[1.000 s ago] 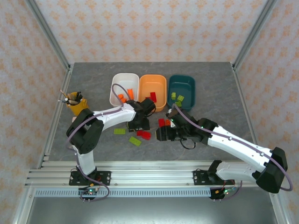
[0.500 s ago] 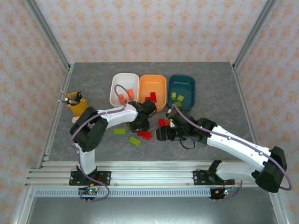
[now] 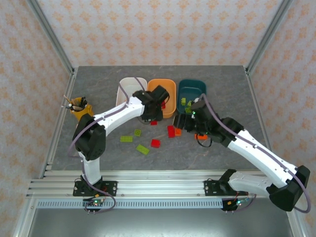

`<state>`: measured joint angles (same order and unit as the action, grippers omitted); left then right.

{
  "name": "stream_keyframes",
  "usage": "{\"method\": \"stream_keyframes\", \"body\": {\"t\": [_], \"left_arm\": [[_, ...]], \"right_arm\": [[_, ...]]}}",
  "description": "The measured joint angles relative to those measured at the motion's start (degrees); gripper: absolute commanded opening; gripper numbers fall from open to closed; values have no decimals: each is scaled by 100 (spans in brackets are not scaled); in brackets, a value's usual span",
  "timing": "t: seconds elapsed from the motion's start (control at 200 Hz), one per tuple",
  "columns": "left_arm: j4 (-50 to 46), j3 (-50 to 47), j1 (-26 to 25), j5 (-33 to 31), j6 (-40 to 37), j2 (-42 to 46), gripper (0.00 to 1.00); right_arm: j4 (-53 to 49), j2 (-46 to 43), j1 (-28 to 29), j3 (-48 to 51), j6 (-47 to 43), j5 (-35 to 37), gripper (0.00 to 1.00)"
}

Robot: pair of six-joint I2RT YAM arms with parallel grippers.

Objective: Sort the legos into containers by color

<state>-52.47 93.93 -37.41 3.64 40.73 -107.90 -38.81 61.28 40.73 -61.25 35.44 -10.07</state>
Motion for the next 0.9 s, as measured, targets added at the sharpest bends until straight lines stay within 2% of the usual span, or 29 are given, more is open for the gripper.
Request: {"method": "stream_keyframes", "body": {"t": [0.155,0.36,0.495,0.646,0.736,0.801,0.896], "left_arm": [[-68,1438,234,125,-330,-688,31],[-175,2830,396,459,-702,-2175,30],[-221,3246,420,678,-809,-2861,31],[-238,3429,431,839,-833,-3213,32],[-240,3449,431,911,-833,-3254,35],[-240,3449,431,940,-885,-3254,47],[-243,3449,431,942,-916,-3254,56]], "right_arm": [[208,190,-616,-177,321,-195,70],[409,459,-1071,-254,765,-365,84],[442,509,-1152,-372,949,-396,92],[435,509,-1152,-446,1003,-415,95],[402,509,-1152,-446,1021,-415,95],[391,509,-1154,-446,1023,-415,95],[372,509,-1152,-446,1021,-433,95]]}}
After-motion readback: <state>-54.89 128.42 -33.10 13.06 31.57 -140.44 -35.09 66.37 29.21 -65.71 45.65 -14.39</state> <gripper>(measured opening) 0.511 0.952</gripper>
